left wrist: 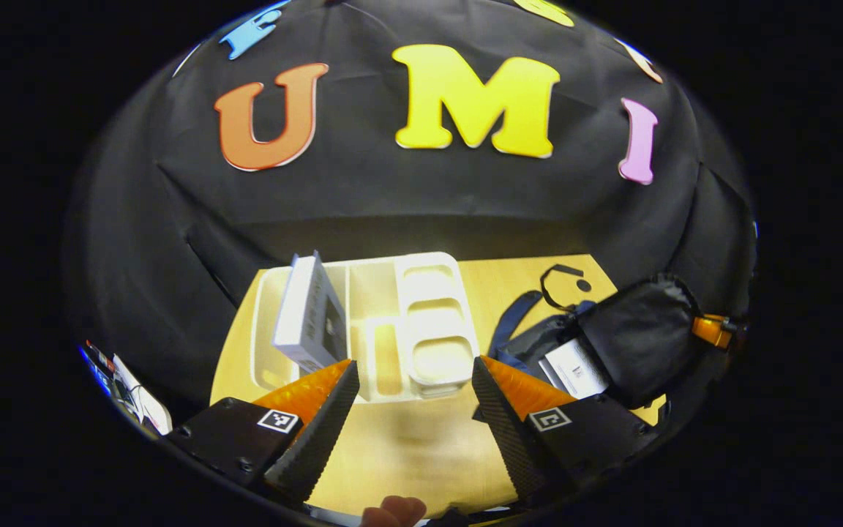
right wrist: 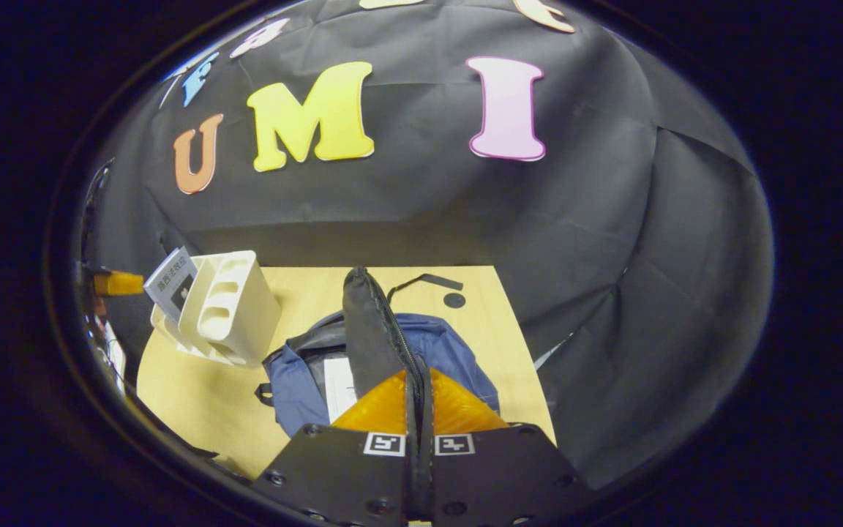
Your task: Open the schoolbag, grab two books from the bookshelf and put them into the schoolbag.
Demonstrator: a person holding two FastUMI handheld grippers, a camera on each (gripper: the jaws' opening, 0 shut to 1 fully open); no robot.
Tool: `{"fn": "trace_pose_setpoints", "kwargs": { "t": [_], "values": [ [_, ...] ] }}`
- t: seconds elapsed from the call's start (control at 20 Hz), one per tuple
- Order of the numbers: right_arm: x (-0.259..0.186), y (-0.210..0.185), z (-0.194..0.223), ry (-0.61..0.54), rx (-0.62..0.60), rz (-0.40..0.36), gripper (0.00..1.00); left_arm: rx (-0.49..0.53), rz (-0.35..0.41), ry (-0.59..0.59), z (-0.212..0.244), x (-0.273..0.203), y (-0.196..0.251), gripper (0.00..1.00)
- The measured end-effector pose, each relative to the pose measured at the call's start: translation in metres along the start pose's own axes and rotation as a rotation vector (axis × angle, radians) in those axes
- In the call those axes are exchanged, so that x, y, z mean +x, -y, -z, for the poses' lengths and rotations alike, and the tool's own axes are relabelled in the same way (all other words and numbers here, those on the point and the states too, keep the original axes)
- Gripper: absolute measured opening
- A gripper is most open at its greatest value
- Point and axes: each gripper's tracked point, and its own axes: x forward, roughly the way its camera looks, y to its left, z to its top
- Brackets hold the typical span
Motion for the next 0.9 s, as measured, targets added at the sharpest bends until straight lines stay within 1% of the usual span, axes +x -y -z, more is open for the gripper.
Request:
{"fn": "trace_pose_setpoints", "kwargs": {
  "t": [0.1, 0.15, 0.25, 0.35, 0.45, 0.5, 0.6, 0.7, 0.8, 0.9],
  "values": [
    [0.000, -0.006, 0.000, -0.002, 0.010, 0.000, 0.00, -0.008, -0.016, -0.015, -0.017, -0.002, -0.034, 0.98],
    [0.000, -0.009, 0.001, -0.004, 0.011, 0.000, 0.00, -0.036, -0.001, -0.034, -0.029, 0.009, -0.054, 0.98],
    [0.002, -0.012, 0.003, -0.014, 0.011, 0.004, 0.00, -0.075, 0.002, -0.077, -0.036, 0.028, -0.080, 0.98],
    [0.004, -0.014, 0.003, -0.018, 0.012, 0.010, 0.00, -0.103, 0.028, -0.125, -0.037, 0.044, -0.088, 0.98],
    [0.005, -0.014, 0.003, -0.022, 0.012, 0.018, 0.00, -0.094, 0.038, -0.186, -0.034, 0.065, -0.097, 0.98],
    [0.006, -0.013, 0.003, -0.027, 0.011, 0.027, 0.00, -0.080, 0.026, -0.243, -0.025, 0.076, -0.103, 0.98],
    [0.010, -0.012, 0.005, -0.047, 0.025, 0.039, 0.00, -0.102, 0.040, -0.401, -0.006, 0.106, -0.111, 0.98],
    [0.012, -0.010, 0.005, -0.052, 0.032, 0.046, 0.00, -0.114, 0.051, -0.469, 0.006, 0.116, -0.111, 0.98],
    [0.014, -0.010, 0.004, -0.057, 0.039, 0.054, 0.00, -0.147, 0.073, -0.556, 0.023, 0.127, -0.108, 0.98],
    [0.016, -0.010, 0.005, -0.060, 0.045, 0.058, 0.00, -0.155, 0.073, -0.596, 0.032, 0.134, -0.112, 0.98]
  ]
}}
